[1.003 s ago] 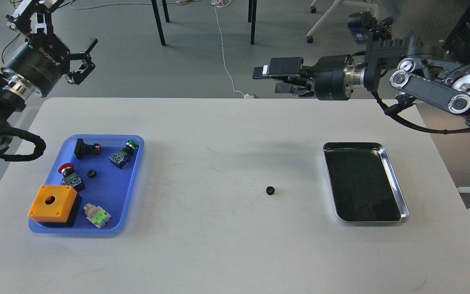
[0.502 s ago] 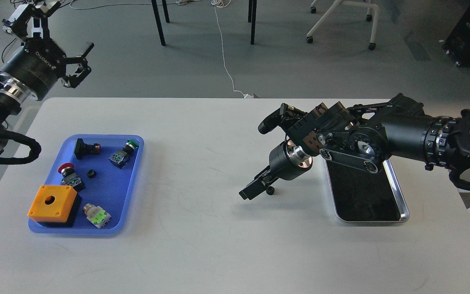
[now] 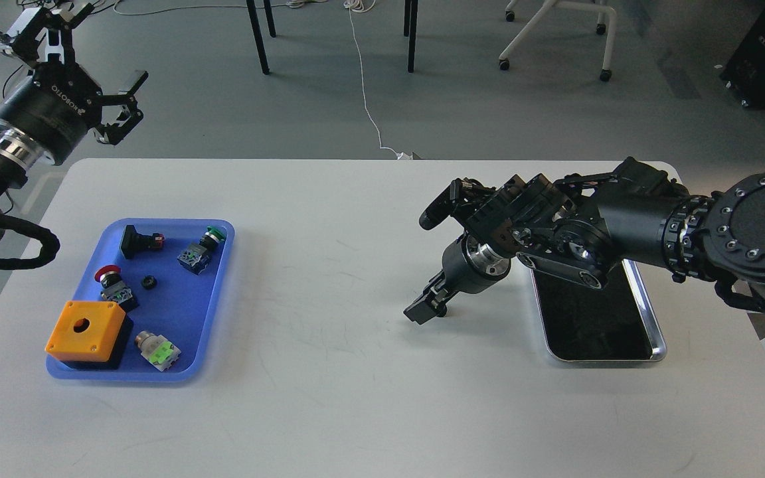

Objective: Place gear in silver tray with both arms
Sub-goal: 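Close the right gripper on the black gear, then lift the gear and move it over the silver tray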

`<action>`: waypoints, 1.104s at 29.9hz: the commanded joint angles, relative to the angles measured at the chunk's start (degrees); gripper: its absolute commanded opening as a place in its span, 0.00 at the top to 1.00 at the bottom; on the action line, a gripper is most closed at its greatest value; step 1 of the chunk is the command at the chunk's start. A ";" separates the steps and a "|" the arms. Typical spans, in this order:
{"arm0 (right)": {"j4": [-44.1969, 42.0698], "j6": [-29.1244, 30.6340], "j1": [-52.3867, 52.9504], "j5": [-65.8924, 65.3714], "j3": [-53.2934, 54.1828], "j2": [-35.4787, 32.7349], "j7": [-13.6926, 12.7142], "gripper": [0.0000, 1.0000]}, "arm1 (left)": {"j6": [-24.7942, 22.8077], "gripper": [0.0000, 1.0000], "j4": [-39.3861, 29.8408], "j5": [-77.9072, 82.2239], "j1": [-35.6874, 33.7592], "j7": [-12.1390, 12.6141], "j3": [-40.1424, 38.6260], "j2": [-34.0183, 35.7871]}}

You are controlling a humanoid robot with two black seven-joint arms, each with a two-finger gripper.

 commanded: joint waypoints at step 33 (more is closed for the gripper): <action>0.64 -0.09 0.07 -1.95 -4.30 0.00 -0.01 0.75 | -0.43 0.03 0.00 0.60 1.54 -0.09 0.35 0.85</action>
